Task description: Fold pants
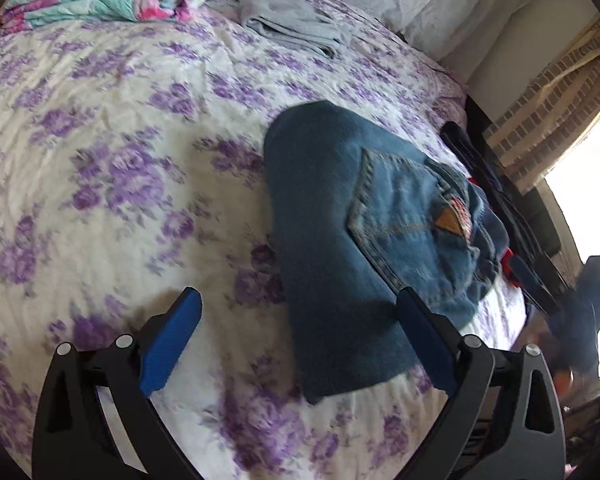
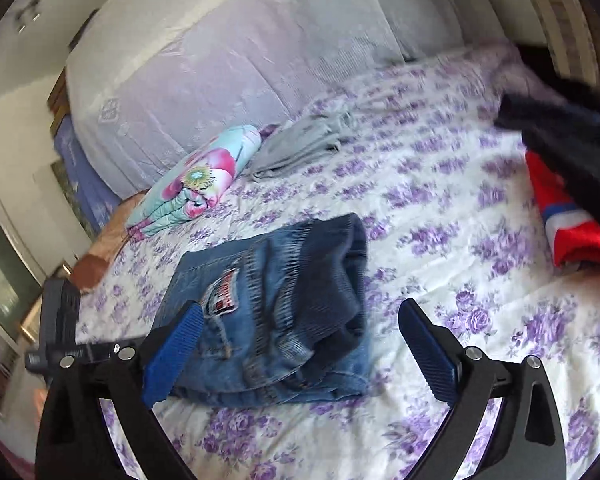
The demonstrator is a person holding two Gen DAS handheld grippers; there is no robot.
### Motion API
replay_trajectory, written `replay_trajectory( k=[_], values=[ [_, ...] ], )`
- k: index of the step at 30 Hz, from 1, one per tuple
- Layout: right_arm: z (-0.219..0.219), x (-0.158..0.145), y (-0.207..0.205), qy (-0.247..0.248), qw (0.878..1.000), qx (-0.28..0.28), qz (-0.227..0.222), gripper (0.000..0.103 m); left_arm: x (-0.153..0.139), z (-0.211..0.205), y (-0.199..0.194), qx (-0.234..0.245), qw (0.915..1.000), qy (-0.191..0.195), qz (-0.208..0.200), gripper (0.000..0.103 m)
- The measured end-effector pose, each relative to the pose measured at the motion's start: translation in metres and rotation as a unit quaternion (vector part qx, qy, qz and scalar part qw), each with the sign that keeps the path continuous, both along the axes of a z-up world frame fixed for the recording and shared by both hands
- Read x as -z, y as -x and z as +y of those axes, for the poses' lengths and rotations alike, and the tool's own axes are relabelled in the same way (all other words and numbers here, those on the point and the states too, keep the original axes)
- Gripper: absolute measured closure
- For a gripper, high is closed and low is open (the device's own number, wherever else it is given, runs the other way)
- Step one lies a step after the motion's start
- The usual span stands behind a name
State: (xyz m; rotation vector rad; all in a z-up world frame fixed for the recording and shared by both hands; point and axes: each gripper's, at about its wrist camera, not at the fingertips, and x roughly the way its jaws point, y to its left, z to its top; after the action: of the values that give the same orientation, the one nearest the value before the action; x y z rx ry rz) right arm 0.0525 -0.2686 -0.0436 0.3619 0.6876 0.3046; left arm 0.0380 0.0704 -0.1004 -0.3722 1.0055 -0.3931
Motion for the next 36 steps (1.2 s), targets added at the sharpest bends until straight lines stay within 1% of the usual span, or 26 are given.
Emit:
replay_trajectory(
  k=[2,4,8,10,14,18,20,24,26,29,33,36],
  values=[
    [-0.008,0.007,-0.018,-0.02,0.999,-0.01,0.03,0.004,0.004,-0.008,0.002,0.02,0.9997,0.011,0.01,0.008],
    [-0.012,0.016,-0.04,-0.035,0.997,-0.031,0.062,0.004,0.006,-0.013,0.002,0.025,0.9996,0.008,0.012,0.008],
    [-0.017,0.038,-0.07,-0.052,0.991,-0.046,0.115,0.004,0.008,-0.022,0.0,0.036,0.9991,0.006,0.02,0.008],
    [-0.018,0.05,-0.081,-0.064,0.986,-0.063,0.142,0.004,0.009,-0.026,-0.003,0.037,0.999,0.001,0.026,0.008],
    [-0.017,0.071,-0.1,-0.11,0.971,-0.103,0.187,0.003,0.011,-0.032,-0.007,0.042,0.9986,-0.002,0.031,0.007],
    [-0.014,0.076,-0.115,-0.132,0.96,-0.148,0.196,0.003,0.014,-0.037,-0.012,0.05,0.9981,0.001,0.037,0.004],
    [-0.017,0.078,-0.121,-0.157,0.954,-0.163,0.198,0.003,0.016,-0.039,-0.014,0.055,0.9978,0.004,0.037,0.004],
    [-0.012,0.078,-0.132,-0.182,0.943,-0.194,0.2,0.003,0.019,-0.044,-0.02,0.069,0.9968,0.015,0.036,0.004],
    [-0.002,0.077,-0.139,-0.184,0.94,-0.207,0.198,0.003,0.02,-0.047,-0.023,0.075,0.9964,0.017,0.036,0.004],
    [0.013,0.077,-0.15,-0.171,0.941,-0.212,0.202,0.003,0.021,-0.051,-0.028,0.081,0.9959,0.023,0.033,0.004],
    [0.012,0.078,-0.158,-0.18,0.935,-0.224,0.208,0.003,0.023,-0.054,-0.032,0.088,0.9951,0.032,0.03,0.004],
    [0.016,0.077,-0.153,-0.15,0.939,-0.24,0.197,0.004,0.023,-0.059,-0.033,0.1,0.9943,0.029,0.021,0.004]
  ],
)
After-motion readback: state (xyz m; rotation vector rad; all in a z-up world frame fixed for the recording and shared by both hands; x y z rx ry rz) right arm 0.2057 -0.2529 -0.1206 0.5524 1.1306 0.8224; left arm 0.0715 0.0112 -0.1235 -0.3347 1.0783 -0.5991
